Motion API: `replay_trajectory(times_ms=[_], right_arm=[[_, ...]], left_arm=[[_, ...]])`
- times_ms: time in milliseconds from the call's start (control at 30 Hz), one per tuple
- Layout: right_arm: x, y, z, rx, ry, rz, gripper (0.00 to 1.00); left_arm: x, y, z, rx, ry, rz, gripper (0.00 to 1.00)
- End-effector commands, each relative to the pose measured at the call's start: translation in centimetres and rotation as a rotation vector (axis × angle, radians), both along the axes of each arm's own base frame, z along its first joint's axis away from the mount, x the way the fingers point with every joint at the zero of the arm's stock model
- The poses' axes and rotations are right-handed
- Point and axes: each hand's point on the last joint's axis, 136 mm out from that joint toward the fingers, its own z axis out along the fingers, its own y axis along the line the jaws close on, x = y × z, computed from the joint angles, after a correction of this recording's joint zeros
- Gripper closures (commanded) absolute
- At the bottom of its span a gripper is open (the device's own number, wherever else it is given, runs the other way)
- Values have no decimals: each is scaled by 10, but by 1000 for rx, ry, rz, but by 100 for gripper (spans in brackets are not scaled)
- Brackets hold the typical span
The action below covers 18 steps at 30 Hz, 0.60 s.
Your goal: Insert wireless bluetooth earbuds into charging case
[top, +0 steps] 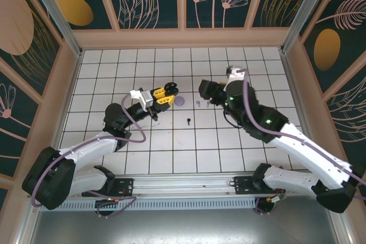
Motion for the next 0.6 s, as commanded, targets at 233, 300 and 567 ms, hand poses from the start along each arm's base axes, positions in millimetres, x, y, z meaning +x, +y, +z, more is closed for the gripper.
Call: replay_trajectory(times_ms=[233, 300, 567], right_arm=[[2, 33, -176, -239, 448, 23, 28], [5, 39, -199, -305, 496, 32, 29], [21, 63, -238, -409, 572, 60, 40]], left_arm=[[3, 29, 15, -98, -38, 170, 100], [4, 33, 16, -110, -37, 191, 100], [1, 43, 15, -137, -38, 225, 100]])
